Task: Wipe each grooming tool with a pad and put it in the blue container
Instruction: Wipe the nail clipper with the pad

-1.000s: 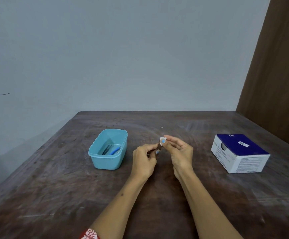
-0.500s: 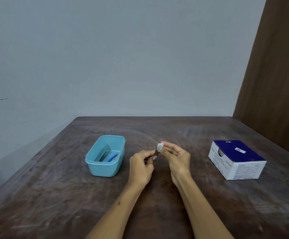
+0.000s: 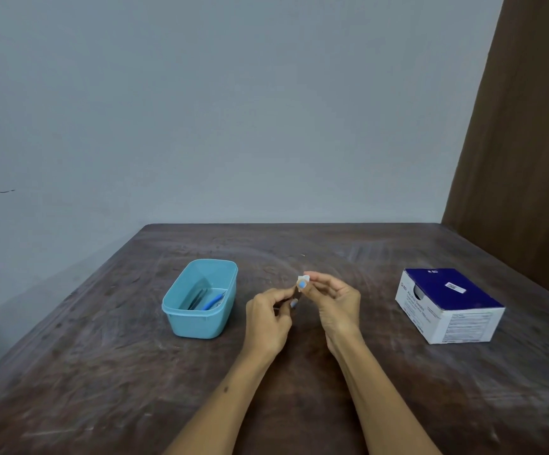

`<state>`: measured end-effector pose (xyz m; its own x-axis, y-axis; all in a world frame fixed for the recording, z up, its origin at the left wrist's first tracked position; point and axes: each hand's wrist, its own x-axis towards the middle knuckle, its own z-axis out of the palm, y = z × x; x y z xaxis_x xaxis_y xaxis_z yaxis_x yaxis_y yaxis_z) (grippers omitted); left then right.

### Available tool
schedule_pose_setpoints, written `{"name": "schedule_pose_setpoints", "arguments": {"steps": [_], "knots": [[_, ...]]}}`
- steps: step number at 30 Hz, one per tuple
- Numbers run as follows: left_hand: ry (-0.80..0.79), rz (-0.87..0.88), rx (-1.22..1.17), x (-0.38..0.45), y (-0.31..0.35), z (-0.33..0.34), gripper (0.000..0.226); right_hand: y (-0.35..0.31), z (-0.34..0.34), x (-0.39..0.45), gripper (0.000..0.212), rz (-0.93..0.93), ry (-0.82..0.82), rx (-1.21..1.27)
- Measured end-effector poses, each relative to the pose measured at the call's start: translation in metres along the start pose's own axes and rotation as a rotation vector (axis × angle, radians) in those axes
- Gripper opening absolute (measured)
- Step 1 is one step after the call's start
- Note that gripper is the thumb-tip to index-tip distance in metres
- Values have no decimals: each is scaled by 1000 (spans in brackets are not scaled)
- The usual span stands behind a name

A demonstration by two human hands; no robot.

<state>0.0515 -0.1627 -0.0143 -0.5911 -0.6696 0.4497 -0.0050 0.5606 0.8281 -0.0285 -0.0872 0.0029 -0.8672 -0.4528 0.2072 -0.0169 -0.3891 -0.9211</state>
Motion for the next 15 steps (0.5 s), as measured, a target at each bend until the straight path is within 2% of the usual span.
{"name": "schedule_pose_setpoints", "arguments": {"steps": [6, 10, 13, 15], "knots": [[15, -10, 11, -4, 9, 1, 28, 1, -1, 1, 17, -22, 144, 54], [147, -15, -4, -1, 28, -14, 27, 5, -3, 5, 19, -8, 264, 66], [294, -7, 50, 8, 45, -49, 26, 8, -3, 5, 16, -3, 258, 32], [351, -62, 183, 18, 55, -79, 24, 11, 0, 4, 19, -38, 236, -37]]}}
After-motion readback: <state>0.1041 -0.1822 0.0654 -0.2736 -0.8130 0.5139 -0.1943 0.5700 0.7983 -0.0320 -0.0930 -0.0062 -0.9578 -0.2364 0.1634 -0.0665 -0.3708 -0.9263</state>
